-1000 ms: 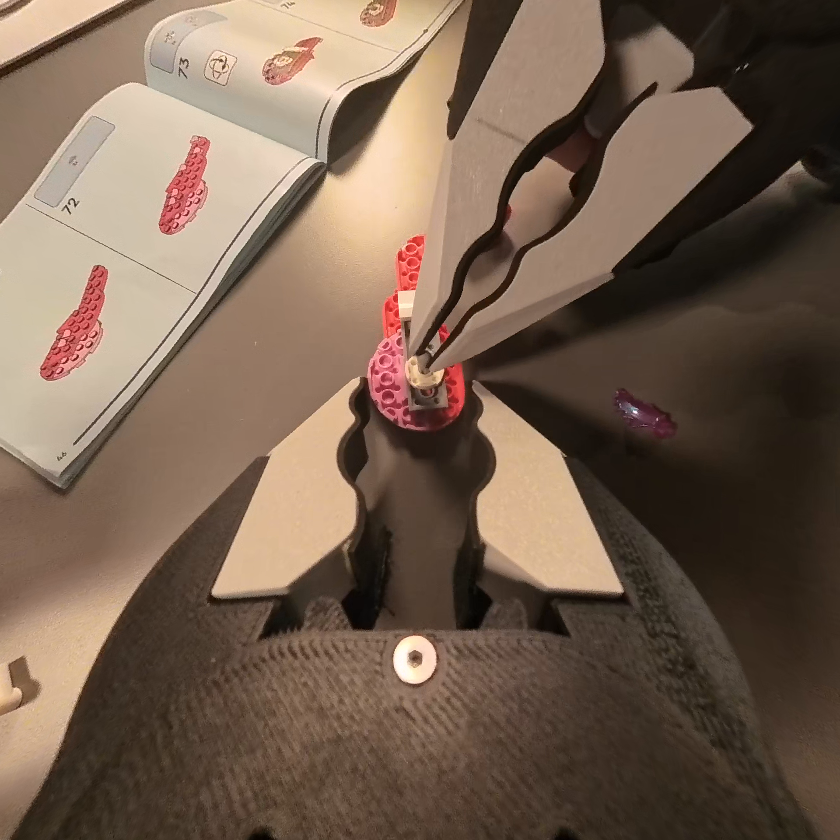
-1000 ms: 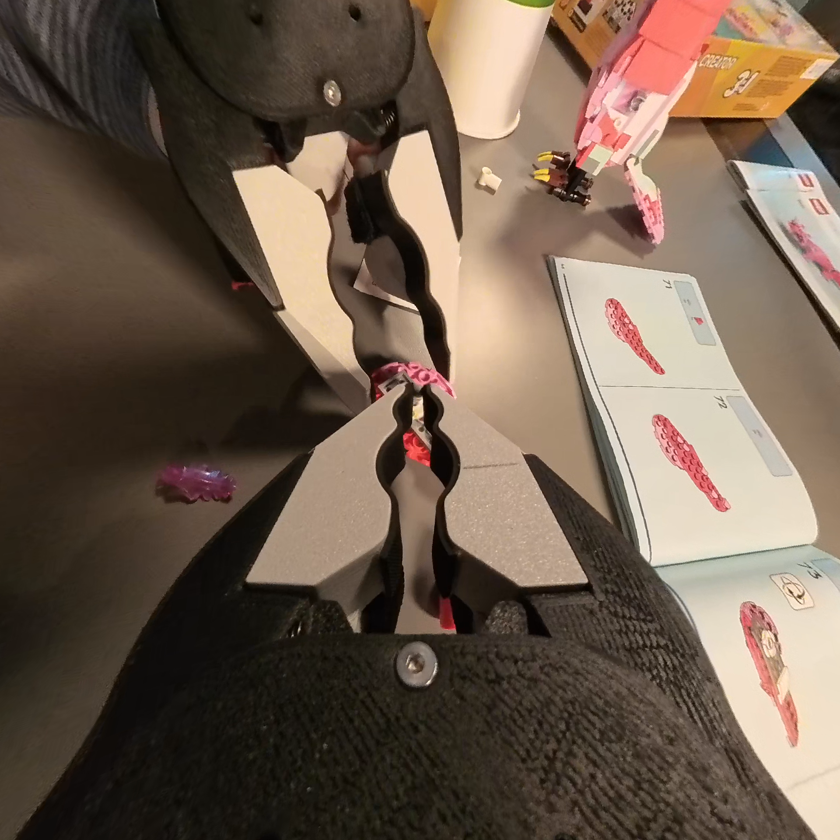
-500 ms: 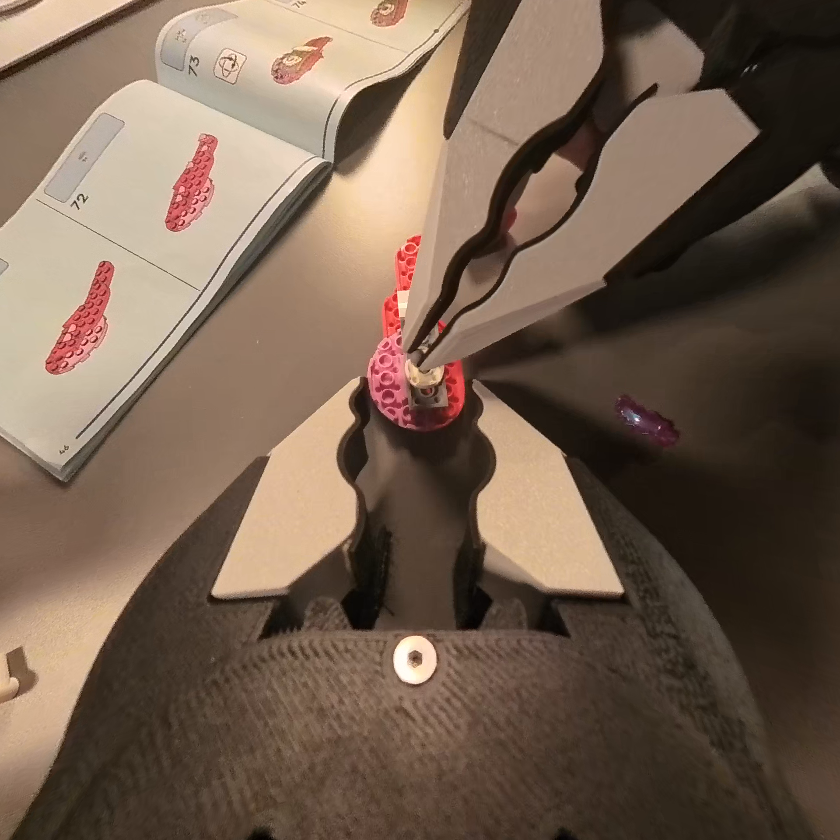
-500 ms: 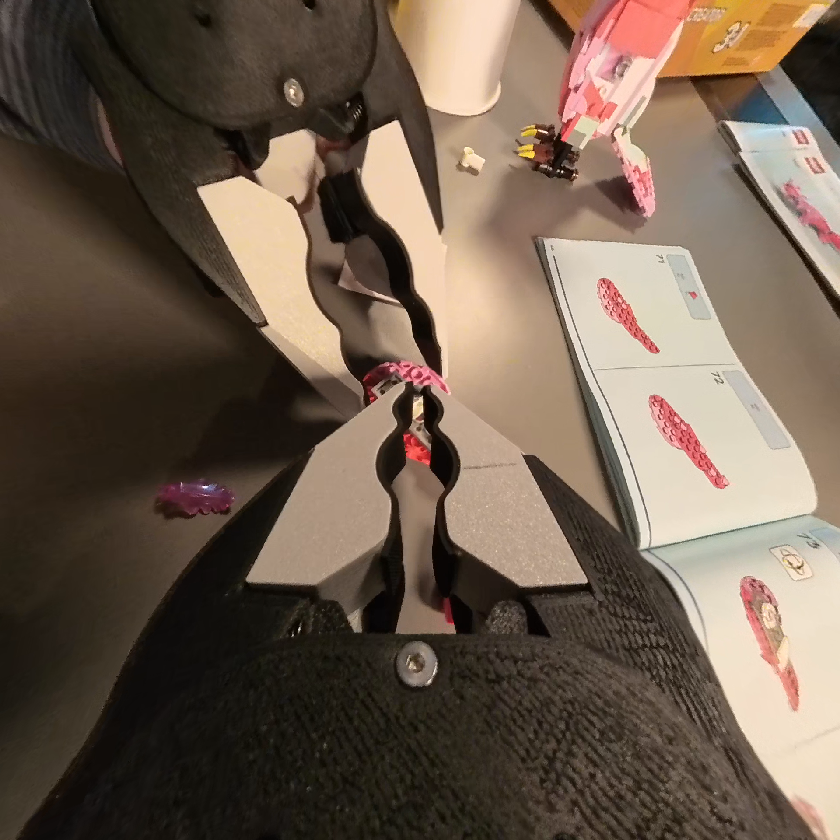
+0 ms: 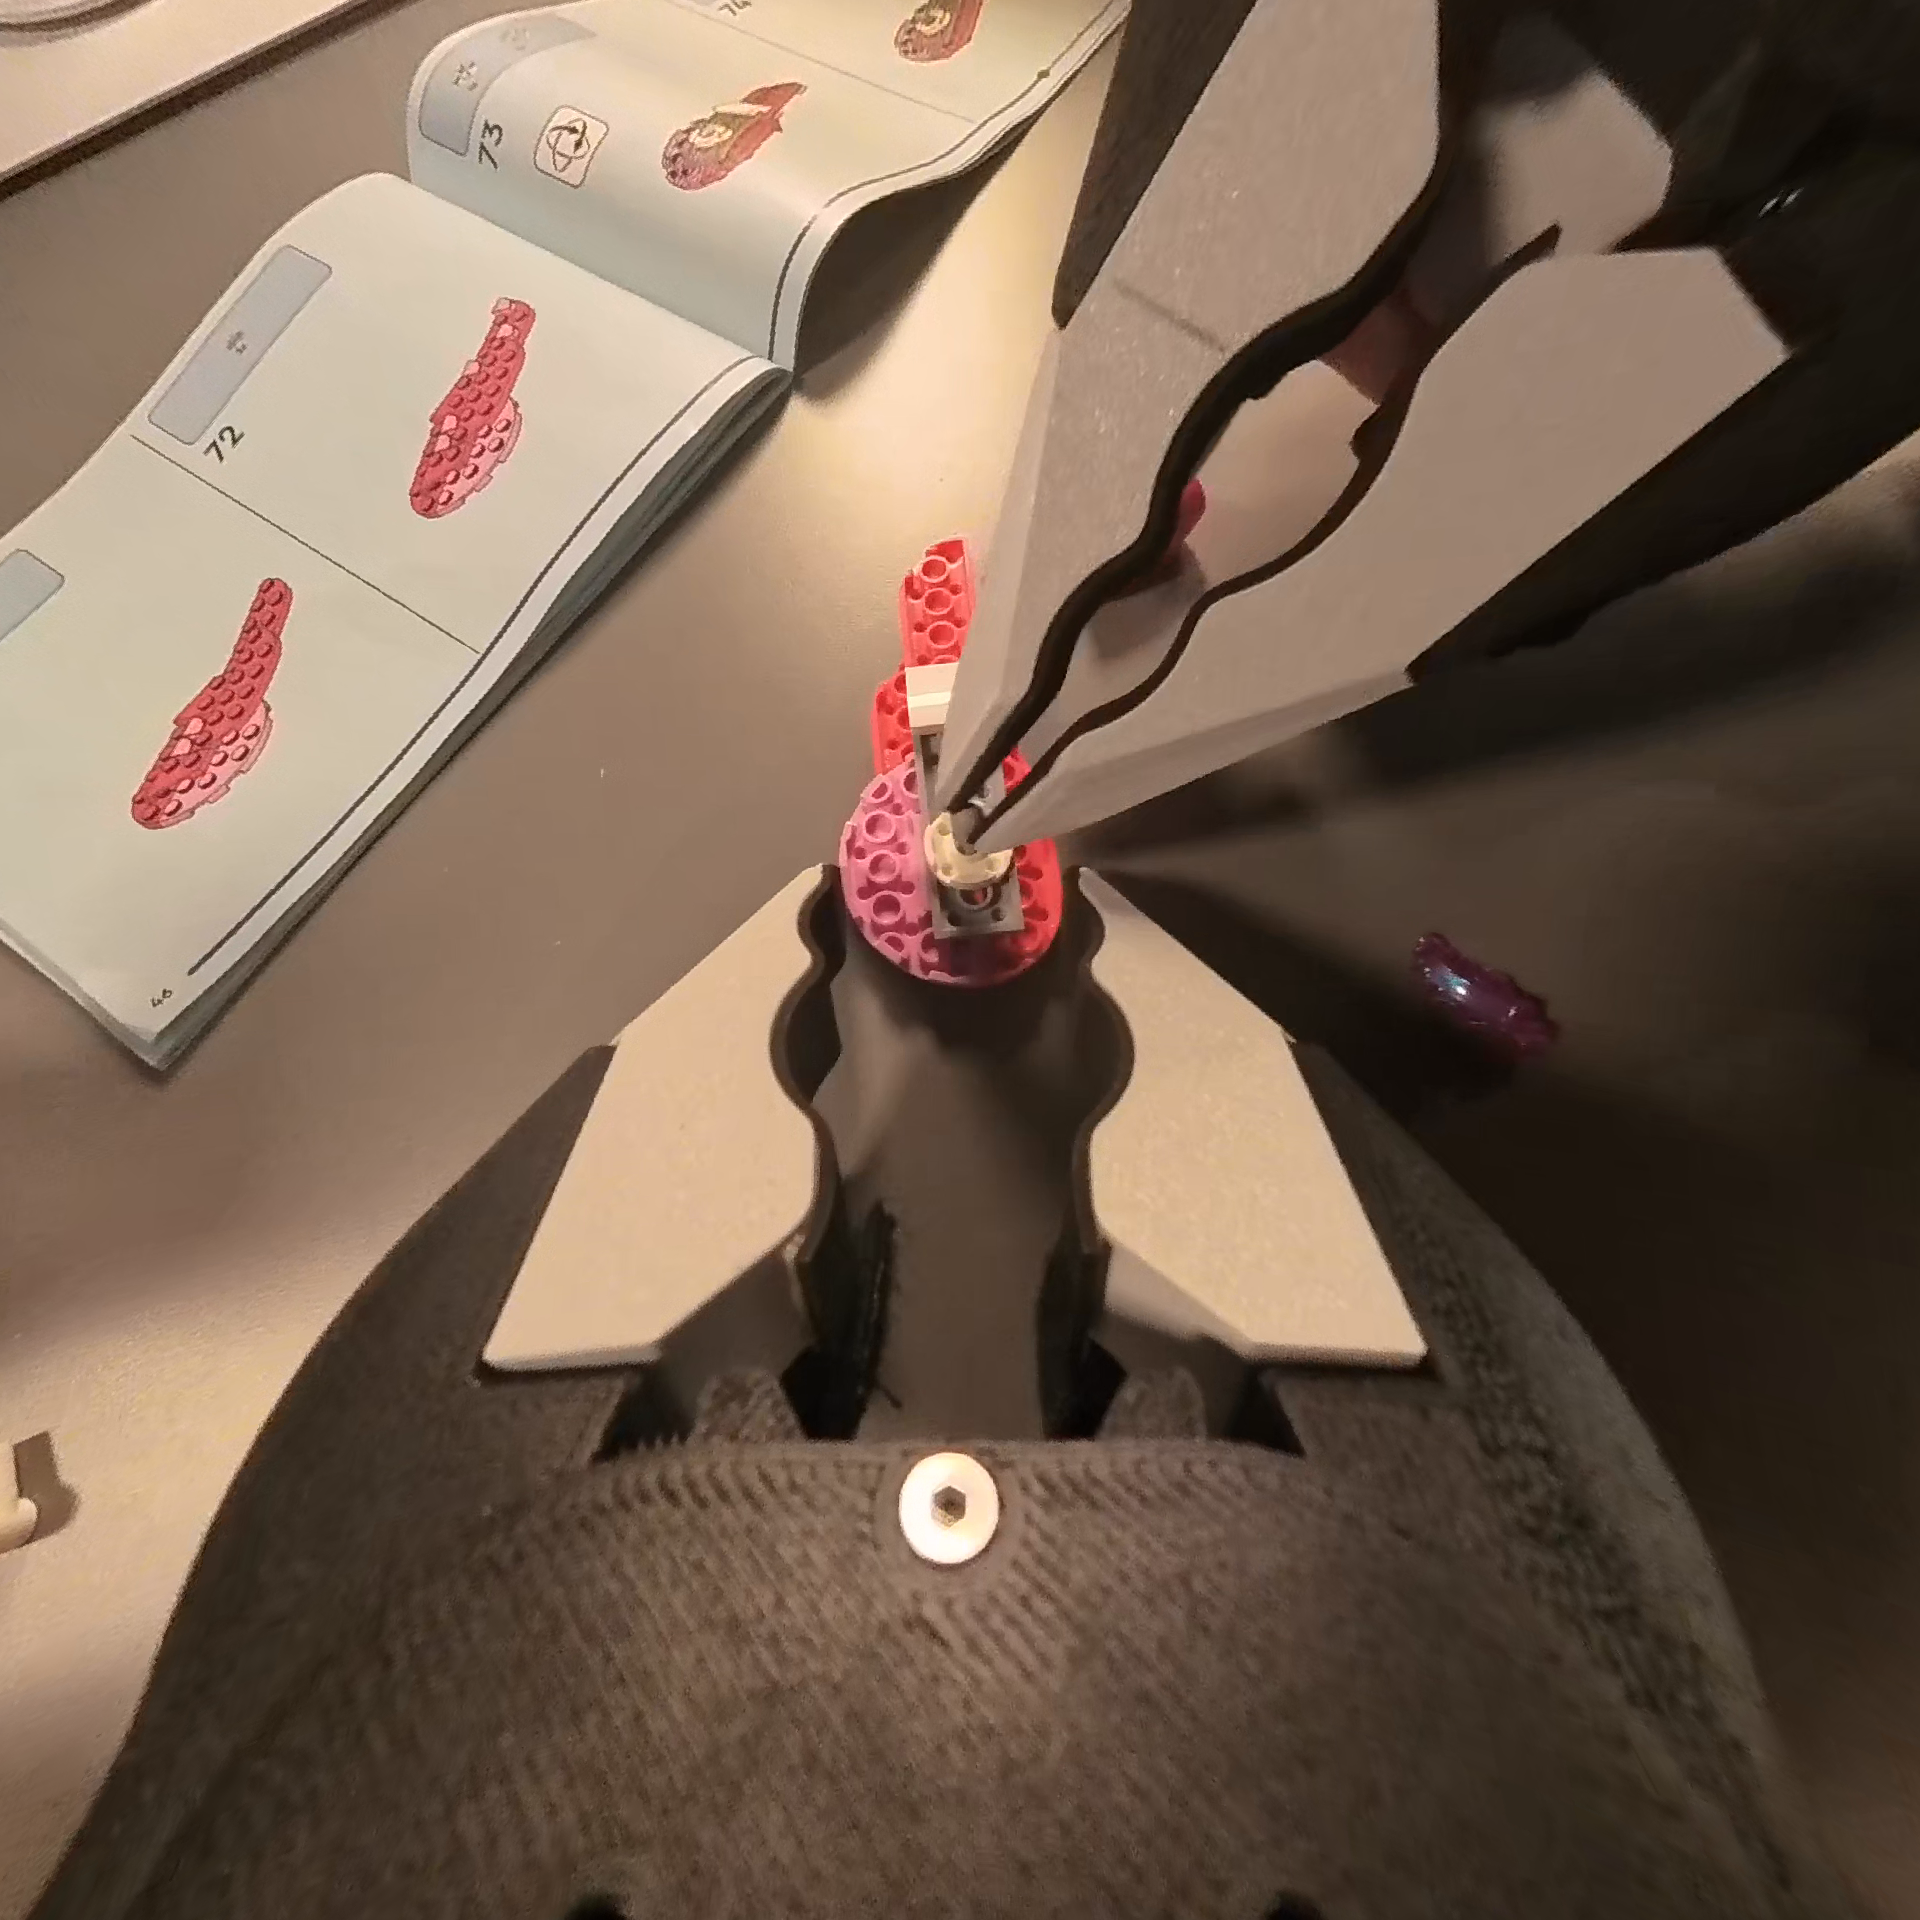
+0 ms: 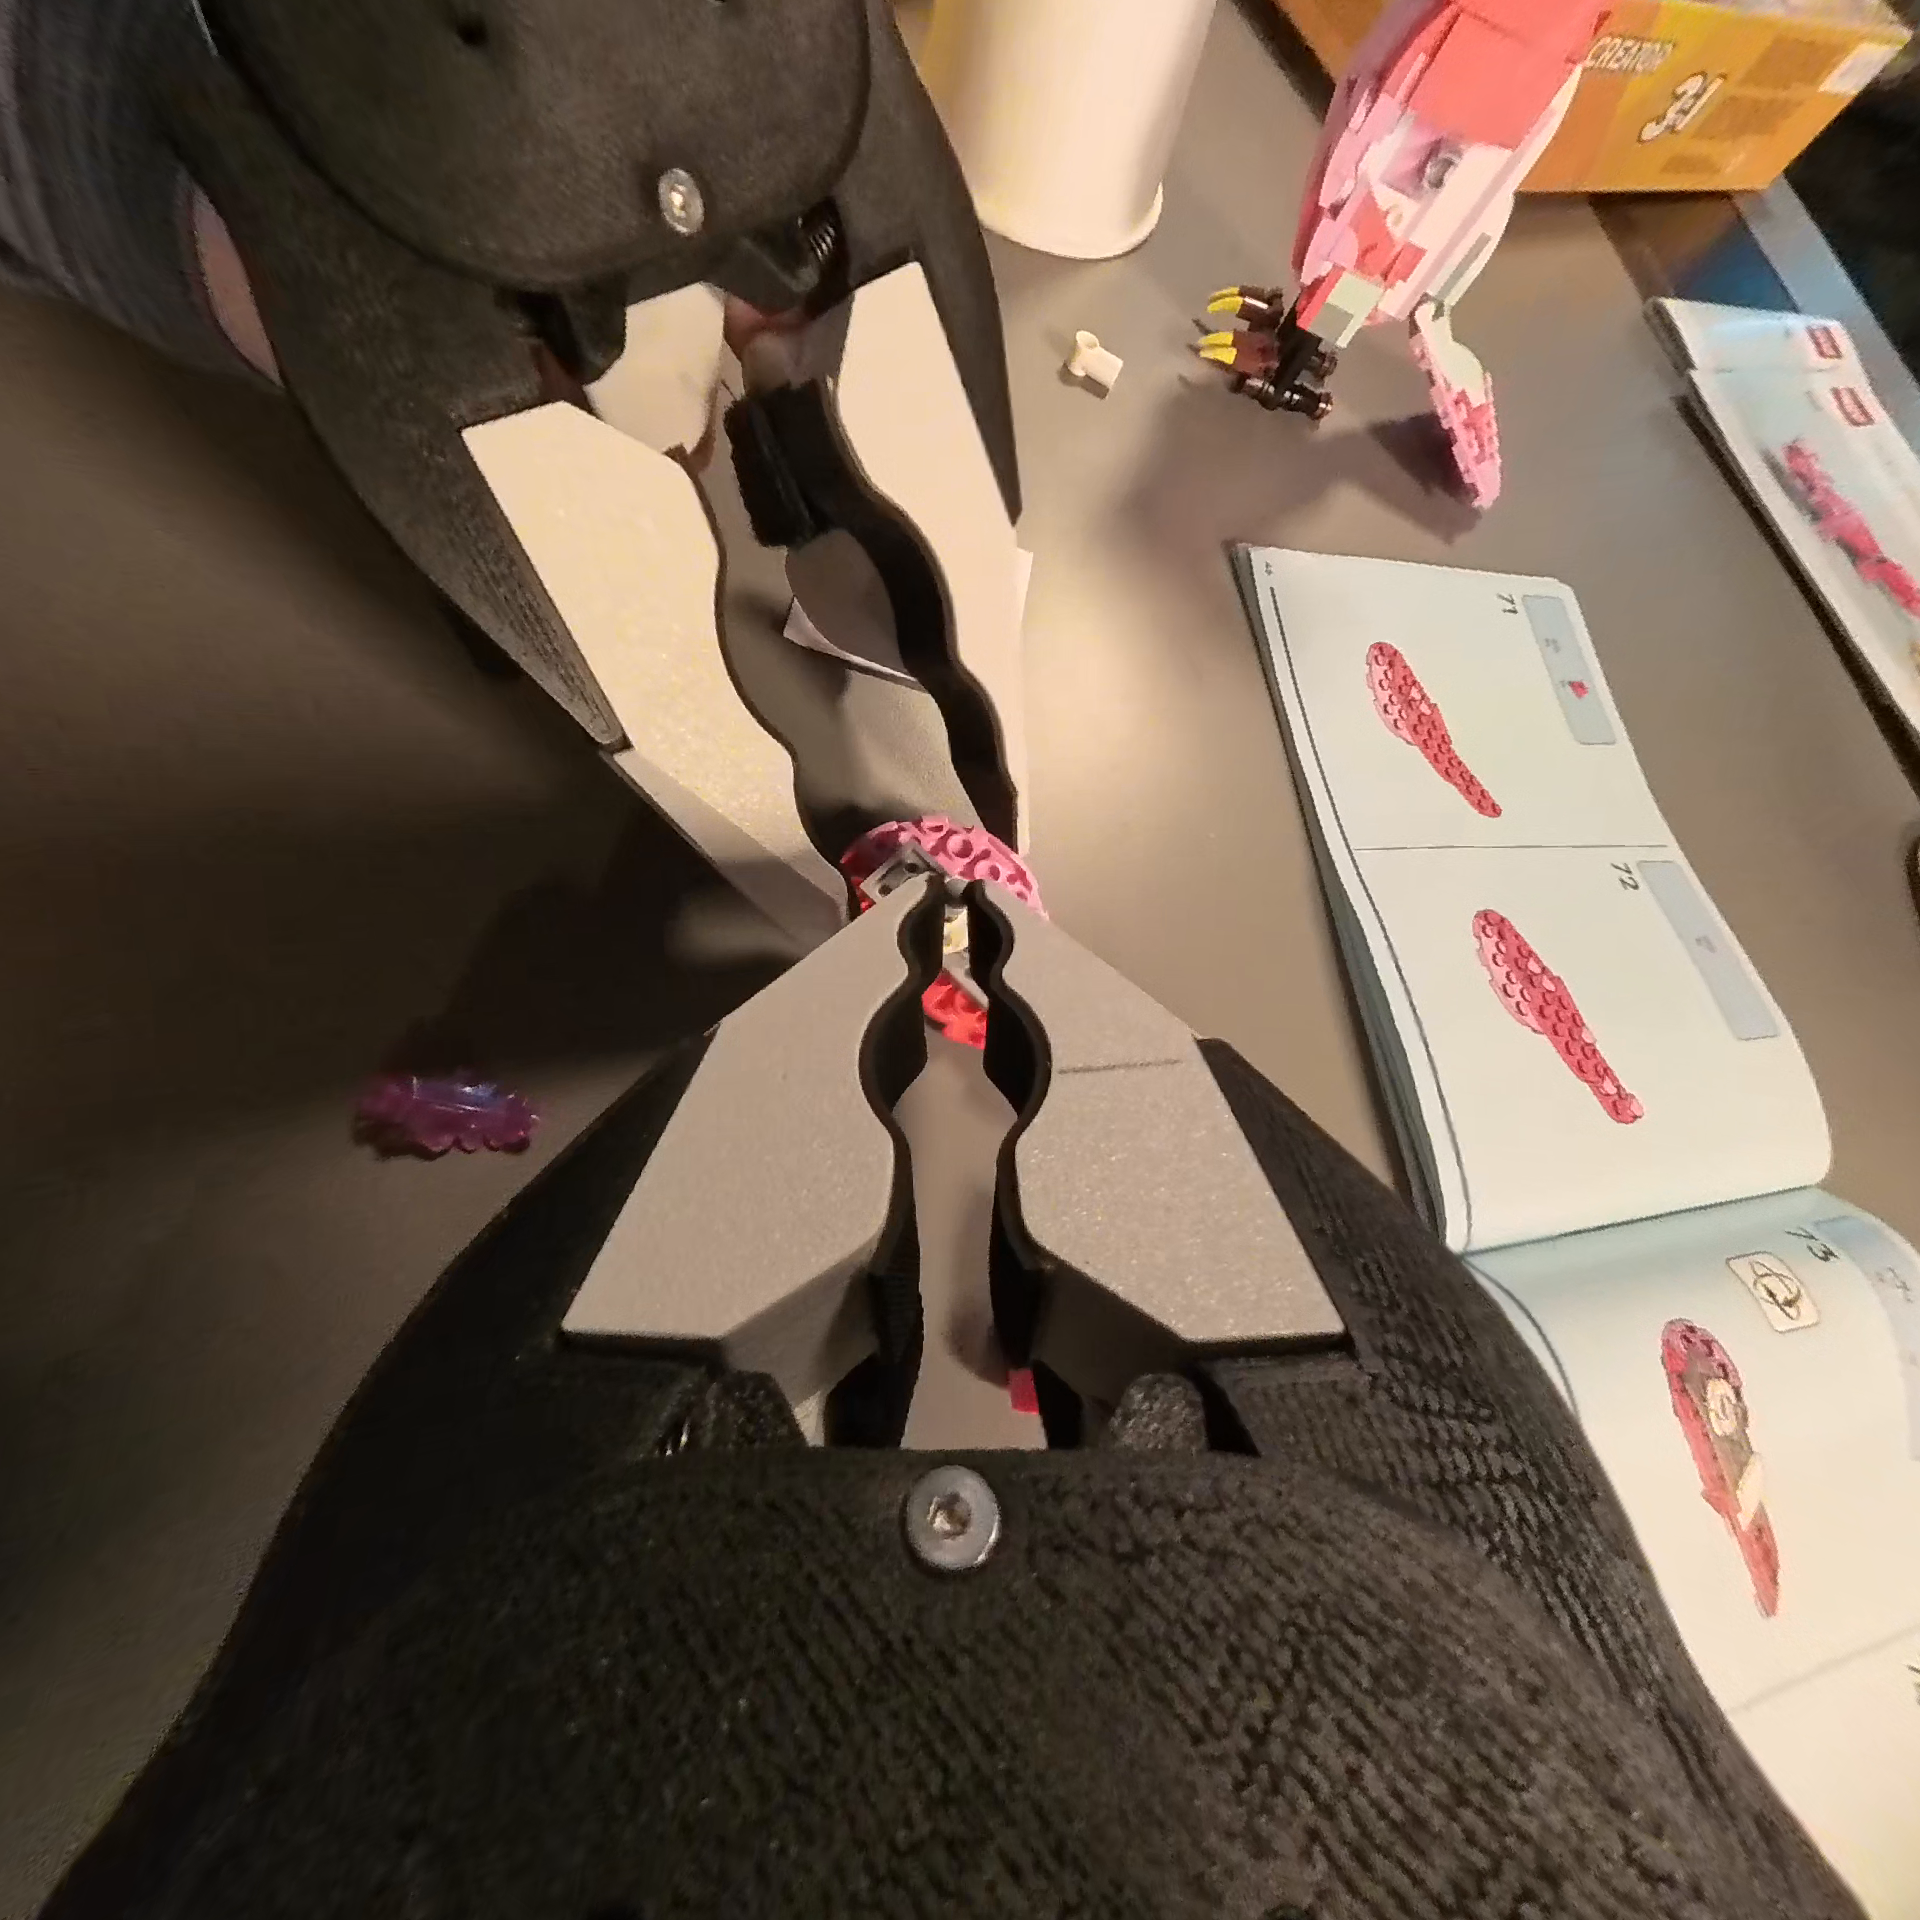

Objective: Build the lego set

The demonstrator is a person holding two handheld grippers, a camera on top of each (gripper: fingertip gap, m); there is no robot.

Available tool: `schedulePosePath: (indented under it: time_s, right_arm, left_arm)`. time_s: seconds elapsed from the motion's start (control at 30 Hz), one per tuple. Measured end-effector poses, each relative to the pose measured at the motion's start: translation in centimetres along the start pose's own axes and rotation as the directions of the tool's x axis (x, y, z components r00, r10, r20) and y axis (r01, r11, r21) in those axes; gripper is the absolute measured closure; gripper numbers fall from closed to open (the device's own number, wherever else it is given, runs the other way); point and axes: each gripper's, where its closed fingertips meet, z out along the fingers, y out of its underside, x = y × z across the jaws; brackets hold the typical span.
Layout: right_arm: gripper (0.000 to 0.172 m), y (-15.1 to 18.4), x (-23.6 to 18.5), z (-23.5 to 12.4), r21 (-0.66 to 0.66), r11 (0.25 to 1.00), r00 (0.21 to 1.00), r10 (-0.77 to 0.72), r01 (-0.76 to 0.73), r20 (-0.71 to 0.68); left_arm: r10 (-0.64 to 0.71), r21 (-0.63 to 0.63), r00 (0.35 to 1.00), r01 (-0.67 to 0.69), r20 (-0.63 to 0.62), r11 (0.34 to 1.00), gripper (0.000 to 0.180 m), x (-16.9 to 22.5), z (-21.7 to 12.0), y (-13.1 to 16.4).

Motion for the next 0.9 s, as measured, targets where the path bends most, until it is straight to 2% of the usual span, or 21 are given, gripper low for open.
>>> schedulePosePath:
  time_s: [0.43, 0.53, 0.6, 0.67, 0.73, 0.83, 0.9]
  right_arm:
    - [0.164, -0.1, 0.4, 0.0, 0.03, 1.0, 1.0, 0.001, 0.0, -0.017]
    - [0.145, -0.6, 0.4, -0.5, 0.072, 0.995, 0.998, -0.063, 0.064, -0.023]
    - [0.129, -0.7, 0.1, -0.8, 0.086, 0.978, 0.981, -0.188, 0.191, -0.049]
    - [0.114, -0.5, 0.2, -0.4, 0.046, 0.932, 0.927, -0.352, 0.36, -0.127]
    - [0.104, -0.7, 0.5, 0.1, -0.025, 0.848, 0.821, -0.52, 0.529, -0.235]
    - [0.108, -1.4, 0.7, 0.4, -0.112, 0.715, 0.649, -0.679, 0.69, -0.344]
    - [0.112, -1.4, 1.0, 0.6, -0.157, 0.681, 0.598, -0.713, 0.715, -0.366]
  left_arm:
    - [0.011, 0.003, 1.0, -0.011, -0.004, 1.0, 0.139, -0.1, -0.1, 0.0]
    - [0.008, 0.001, 1.0, -0.008, -0.005, 1.0, 0.139, -0.4, -0.2, 0.1]
    - [-0.012, 0.009, 1.0, 0.012, -0.003, 1.0, 0.14, -0.9, -0.4, 0.1]
    - [-0.054, 0.035, 0.998, 0.054, -0.017, 0.998, 0.14, -1.3, -0.9, -0.2]
    - [-0.087, 0.059, 0.996, 0.089, -0.031, 0.994, 0.14, -1.7, -1.3, -0.5]
    - [-0.127, 0.084, 0.989, 0.133, -0.073, 0.988, 0.14, -1.8, -1.8, -0.8]
    - [-0.144, 0.095, 0.984, 0.154, -0.104, 0.984, 0.14, -1.6, -2.0, -1.0]
